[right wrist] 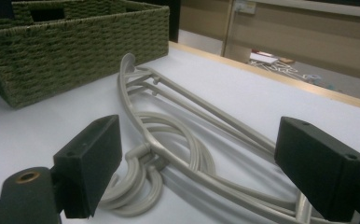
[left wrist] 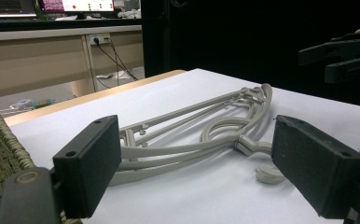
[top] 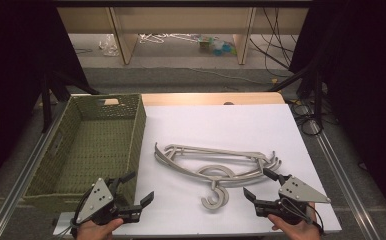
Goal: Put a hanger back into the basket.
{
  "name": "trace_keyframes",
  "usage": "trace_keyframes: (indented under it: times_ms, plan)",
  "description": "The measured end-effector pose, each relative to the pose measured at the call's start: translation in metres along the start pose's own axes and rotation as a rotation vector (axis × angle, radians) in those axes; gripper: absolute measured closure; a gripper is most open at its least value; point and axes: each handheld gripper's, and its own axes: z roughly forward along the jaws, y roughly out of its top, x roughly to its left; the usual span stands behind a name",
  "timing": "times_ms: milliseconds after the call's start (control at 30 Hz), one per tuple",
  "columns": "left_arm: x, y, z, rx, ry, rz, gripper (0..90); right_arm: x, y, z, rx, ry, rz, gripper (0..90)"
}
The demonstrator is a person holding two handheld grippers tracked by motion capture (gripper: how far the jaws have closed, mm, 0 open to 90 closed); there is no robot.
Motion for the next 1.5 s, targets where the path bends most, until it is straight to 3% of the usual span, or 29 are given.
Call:
trace_keyframes:
  times_ms: [33, 67, 200, 233, 267, 433, 600, 733, 933, 1100, 1167, 1200, 1500]
  plan:
    - [0.001, 0.0, 0.0, -0.005, -0.004, 0.007, 15.7, 0.002, 0.0, 0.0, 0.016, 0.003, 0.002, 15.7]
    - [0.002, 0.0, 0.001, -0.014, -0.009, 0.012, 15.7, 0.001, 0.0, 0.001, 0.017, -0.006, -0.03, 15.7]
    - [0.001, 0.0, 0.0, 0.001, -0.001, 0.006, 15.8, 0.003, -0.001, 0.003, 0.043, -0.001, -0.042, 15.7]
    - [0.001, 0.0, 0.0, 0.002, -0.003, 0.014, 15.8, 0.001, 0.0, 0.005, 0.063, -0.008, -0.075, 15.7]
    - [0.001, 0.0, 0.0, 0.004, -0.003, 0.013, 15.8, 0.0, 0.0, 0.006, 0.049, -0.014, -0.086, 15.7]
    - [0.0, 0.0, 0.0, 0.008, -0.001, 0.008, 15.8, -0.007, 0.0, 0.014, 0.094, -0.011, -0.12, 16.1]
    - [0.0, 0.0, 0.001, 0.01, -0.005, 0.01, 15.8, -0.009, -0.002, 0.019, 0.128, 0.026, -0.119, 17.4]
    - [0.0, 0.0, 0.001, 0.017, -0.009, 0.014, 15.8, -0.008, -0.001, 0.025, 0.145, 0.055, -0.166, 20.8]
    - [0.0, 0.0, 0.002, 0.013, -0.015, 0.016, 15.8, -0.014, -0.002, 0.035, 0.192, 0.071, -0.19, 22.9]
    - [-0.001, 0.0, 0.002, 0.022, -0.017, 0.014, 15.8, -0.016, -0.003, 0.053, 0.329, 0.113, -0.304, 31.5]
    - [-0.001, -0.001, 0.002, 0.014, -0.02, 0.009, 15.8, -0.017, -0.004, 0.056, 0.347, 0.121, -0.32, 32.8]
    - [-0.001, -0.001, 0.002, 0.019, -0.016, 0.015, 15.9, -0.017, -0.006, 0.064, 0.402, 0.131, -0.356, 35.8]
    - [-0.002, -0.001, 0.003, 0.023, -0.019, 0.013, 15.9, -0.022, -0.007, 0.087, 0.513, 0.158, -0.466, 48.1]
